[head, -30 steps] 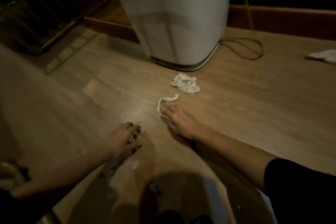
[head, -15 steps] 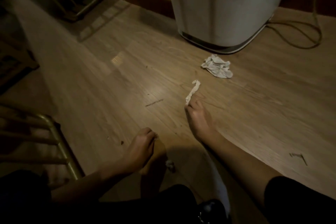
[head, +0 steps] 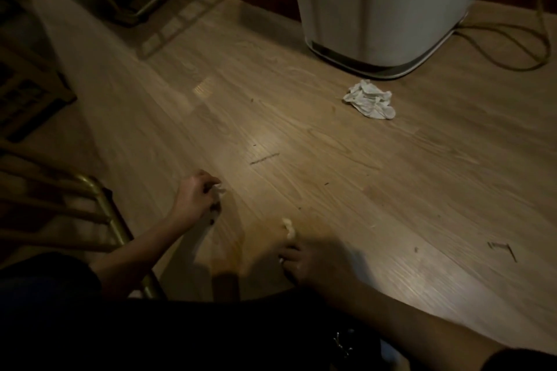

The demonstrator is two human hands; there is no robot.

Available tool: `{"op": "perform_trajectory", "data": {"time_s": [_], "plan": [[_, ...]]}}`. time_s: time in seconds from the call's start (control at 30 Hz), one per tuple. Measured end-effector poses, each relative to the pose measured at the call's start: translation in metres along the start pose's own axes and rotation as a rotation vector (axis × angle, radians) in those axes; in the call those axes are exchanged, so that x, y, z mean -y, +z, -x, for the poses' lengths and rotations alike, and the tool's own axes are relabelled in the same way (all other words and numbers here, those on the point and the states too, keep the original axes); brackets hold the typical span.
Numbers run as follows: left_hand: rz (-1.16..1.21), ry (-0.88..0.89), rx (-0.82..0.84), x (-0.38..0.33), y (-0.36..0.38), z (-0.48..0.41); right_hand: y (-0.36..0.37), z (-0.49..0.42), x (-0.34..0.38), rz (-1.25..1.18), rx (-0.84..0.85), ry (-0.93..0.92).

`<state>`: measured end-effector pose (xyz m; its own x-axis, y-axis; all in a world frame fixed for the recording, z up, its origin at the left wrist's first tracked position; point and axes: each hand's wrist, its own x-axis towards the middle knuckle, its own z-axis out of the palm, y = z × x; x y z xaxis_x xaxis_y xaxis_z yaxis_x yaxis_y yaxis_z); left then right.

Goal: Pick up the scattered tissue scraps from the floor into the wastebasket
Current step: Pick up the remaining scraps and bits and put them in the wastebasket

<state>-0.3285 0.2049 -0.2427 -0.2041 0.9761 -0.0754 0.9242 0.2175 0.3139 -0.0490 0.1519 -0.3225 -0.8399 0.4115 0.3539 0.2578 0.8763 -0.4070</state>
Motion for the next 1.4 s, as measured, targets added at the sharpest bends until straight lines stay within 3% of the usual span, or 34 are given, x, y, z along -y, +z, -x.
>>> {"op": "perform_trajectory", "data": {"time_s": [0.17,0.33,0.63,0.77,0.9,1.03,1.13,1.3,1.4], "plan": [[-0.076,0.022,0.027,0.015,-0.004,0.025,-0.001,0.008,-0.002,0.105,-0.098,0.098],[-0.076,-0.014,0.077,0.018,0.011,0.043,-0.021,0.007,-0.032,-0.248,-0.127,0.298],[-0.12,-0.01,0.036,0.003,0.041,0.051,-0.08,0.023,-0.085,-0.061,-0.241,0.641],[-0.071,0.07,0.022,-0.039,0.043,0.021,-0.093,0.021,-0.104,-0.085,-0.319,0.752],[0.011,0.269,-0.042,-0.121,0.039,-0.049,-0.125,-0.005,-0.148,-0.099,-0.407,0.866],[0.102,0.39,-0.076,-0.209,0.045,-0.115,-0.157,-0.041,-0.192,-0.034,-0.431,0.877],[0.161,0.433,-0.107,-0.253,0.051,-0.148,-0.165,-0.065,-0.219,0.026,-0.338,0.891],[0.183,0.463,-0.115,-0.268,0.065,-0.183,-0.125,-0.055,-0.254,0.047,-0.107,0.895],[0.204,0.47,-0.126,-0.264,0.076,-0.186,-0.114,-0.033,-0.238,0.083,-0.193,0.785]]}}
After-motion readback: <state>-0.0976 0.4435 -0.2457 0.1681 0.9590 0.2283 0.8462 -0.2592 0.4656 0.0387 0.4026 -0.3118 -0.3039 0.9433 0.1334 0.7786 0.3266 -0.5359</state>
